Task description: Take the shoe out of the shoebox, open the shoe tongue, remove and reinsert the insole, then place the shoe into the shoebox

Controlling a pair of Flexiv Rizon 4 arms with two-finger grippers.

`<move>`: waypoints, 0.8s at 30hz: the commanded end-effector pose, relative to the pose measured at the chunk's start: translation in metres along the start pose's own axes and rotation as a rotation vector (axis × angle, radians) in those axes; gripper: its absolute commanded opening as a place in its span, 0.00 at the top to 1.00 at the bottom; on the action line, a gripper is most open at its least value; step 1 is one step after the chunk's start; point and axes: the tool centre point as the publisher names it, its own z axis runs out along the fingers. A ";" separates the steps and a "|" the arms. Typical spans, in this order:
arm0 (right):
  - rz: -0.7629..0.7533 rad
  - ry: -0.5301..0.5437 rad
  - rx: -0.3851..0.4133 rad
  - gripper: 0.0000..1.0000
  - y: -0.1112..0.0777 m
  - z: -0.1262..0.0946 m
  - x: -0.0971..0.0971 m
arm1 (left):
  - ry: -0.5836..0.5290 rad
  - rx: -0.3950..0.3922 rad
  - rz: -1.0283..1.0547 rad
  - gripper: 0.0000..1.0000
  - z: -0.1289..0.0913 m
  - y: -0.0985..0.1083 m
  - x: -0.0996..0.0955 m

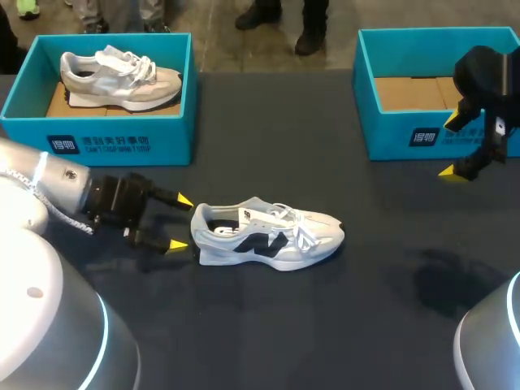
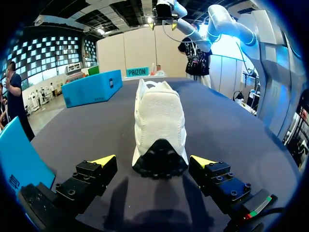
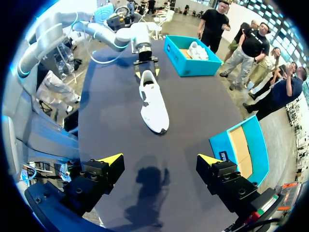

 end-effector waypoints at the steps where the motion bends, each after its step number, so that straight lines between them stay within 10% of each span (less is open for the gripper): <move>1: 0.000 0.004 0.004 0.00 0.002 0.001 -0.002 | 0.000 -0.003 0.000 0.00 0.000 0.000 0.000; 24: 0.000 0.004 0.004 0.00 0.002 0.001 -0.002 | 0.060 0.021 -0.047 0.00 0.038 0.002 0.014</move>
